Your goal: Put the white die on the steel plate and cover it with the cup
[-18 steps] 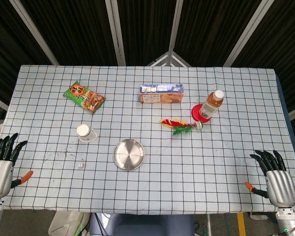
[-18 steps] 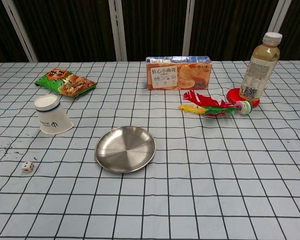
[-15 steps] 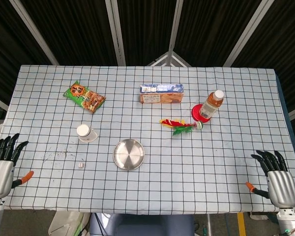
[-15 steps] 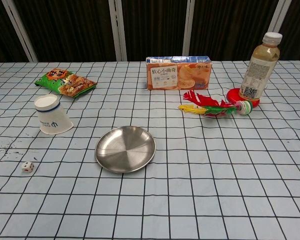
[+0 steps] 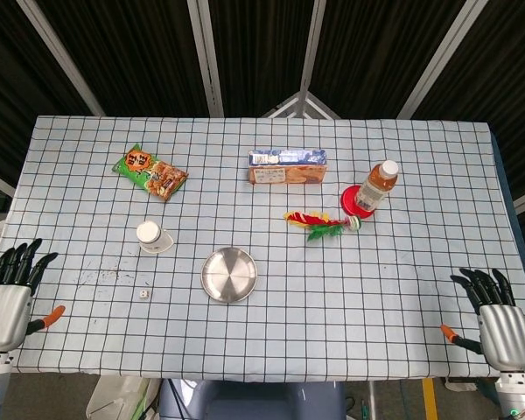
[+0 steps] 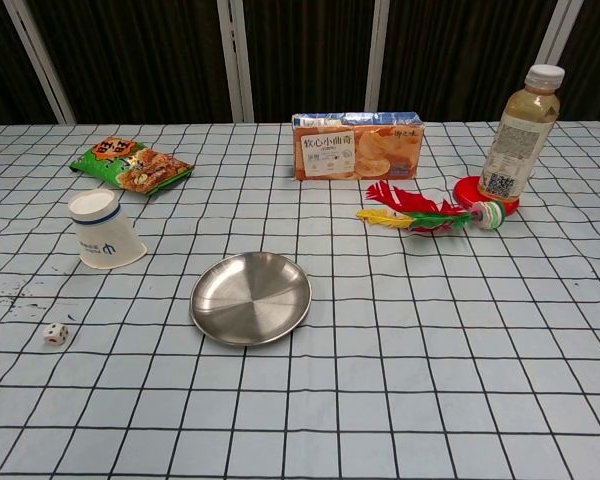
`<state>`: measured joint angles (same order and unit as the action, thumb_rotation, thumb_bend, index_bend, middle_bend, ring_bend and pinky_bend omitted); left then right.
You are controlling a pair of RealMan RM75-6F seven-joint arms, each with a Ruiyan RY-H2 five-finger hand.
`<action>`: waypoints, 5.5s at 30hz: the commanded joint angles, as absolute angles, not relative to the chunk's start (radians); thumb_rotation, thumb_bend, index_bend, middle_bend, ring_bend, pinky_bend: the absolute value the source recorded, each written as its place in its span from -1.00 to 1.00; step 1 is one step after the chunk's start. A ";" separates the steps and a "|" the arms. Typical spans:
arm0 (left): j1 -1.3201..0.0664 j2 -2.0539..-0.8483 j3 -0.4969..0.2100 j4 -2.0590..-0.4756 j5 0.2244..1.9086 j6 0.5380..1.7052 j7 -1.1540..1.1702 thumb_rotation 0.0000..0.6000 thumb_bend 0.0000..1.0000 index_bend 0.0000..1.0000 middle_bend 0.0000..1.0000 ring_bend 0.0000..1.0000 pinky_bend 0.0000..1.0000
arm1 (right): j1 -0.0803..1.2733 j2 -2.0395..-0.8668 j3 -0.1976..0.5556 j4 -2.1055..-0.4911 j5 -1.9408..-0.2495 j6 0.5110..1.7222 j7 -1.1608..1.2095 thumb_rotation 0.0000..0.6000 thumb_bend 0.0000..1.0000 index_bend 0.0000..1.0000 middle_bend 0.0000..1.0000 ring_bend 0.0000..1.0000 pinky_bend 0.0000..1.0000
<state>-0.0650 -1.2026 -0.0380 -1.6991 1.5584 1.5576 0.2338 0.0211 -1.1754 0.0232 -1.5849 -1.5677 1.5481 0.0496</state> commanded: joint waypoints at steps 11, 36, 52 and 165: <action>-0.082 -1.212 -0.034 -1.694 1.539 1.514 0.259 1.00 -0.71 -0.57 -1.00 -1.00 -1.00 | 0.021 -1.167 0.019 -1.594 -1.565 1.536 0.044 1.00 -0.81 -0.54 -0.62 -0.75 -1.00; -0.221 -1.395 -0.054 -1.579 1.438 1.251 0.297 1.00 -0.45 -0.34 -0.95 -1.00 -1.00 | 0.013 -1.140 0.025 -1.613 -1.540 1.530 0.063 1.00 -0.81 -0.55 -0.62 -0.75 -1.00; -0.280 -1.508 -0.107 -1.531 1.270 1.160 0.430 1.00 -0.39 -0.25 -0.94 -1.00 -1.00 | 0.012 -1.134 0.027 -1.612 -1.534 1.528 0.072 1.00 -0.81 -0.55 -0.62 -0.75 -1.00; -0.607 -1.667 -0.232 -1.720 1.057 1.031 0.581 1.00 0.02 0.18 -0.66 -1.00 -1.00 | -0.001 -1.101 0.036 -1.621 -1.495 1.504 0.118 1.00 -0.81 -0.55 -0.62 -0.75 -1.00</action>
